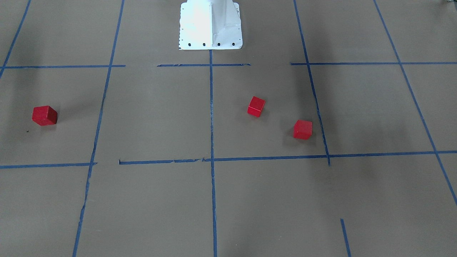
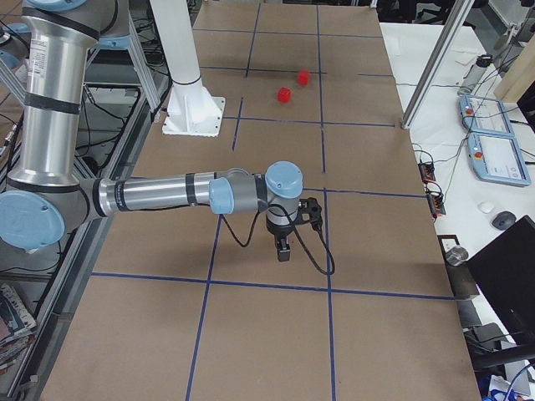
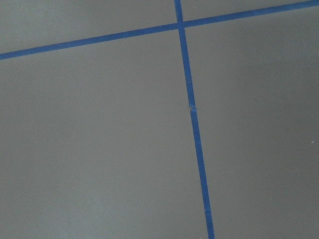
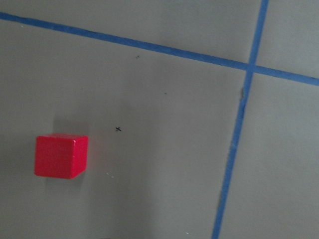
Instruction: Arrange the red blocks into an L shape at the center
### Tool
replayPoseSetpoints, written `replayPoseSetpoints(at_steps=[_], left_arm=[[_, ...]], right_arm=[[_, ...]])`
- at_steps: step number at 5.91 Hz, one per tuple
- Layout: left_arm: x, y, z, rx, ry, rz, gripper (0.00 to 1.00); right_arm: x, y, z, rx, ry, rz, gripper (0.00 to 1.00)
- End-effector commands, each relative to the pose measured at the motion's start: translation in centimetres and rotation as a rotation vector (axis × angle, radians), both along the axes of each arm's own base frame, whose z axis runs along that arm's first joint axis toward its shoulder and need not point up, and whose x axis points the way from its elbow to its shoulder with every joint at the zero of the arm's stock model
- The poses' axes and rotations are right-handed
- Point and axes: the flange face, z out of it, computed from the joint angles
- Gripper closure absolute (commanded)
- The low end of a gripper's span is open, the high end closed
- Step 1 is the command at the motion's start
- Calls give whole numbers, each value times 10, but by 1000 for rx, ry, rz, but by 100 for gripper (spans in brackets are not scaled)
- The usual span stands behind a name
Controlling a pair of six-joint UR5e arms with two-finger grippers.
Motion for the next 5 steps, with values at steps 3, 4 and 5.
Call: replayPoseSetpoints(at_steps=[3,4,5], left_arm=[[1,0,0,0,2,4,0],[1,0,0,0,0,4,0],[1,0,0,0,0,4,0]], right_arm=[[-156,16,-13,-4,-2,62,0],[-171,10,-18,3,-6,50,0],[-180,9,-14,-8,-3,42,0]])
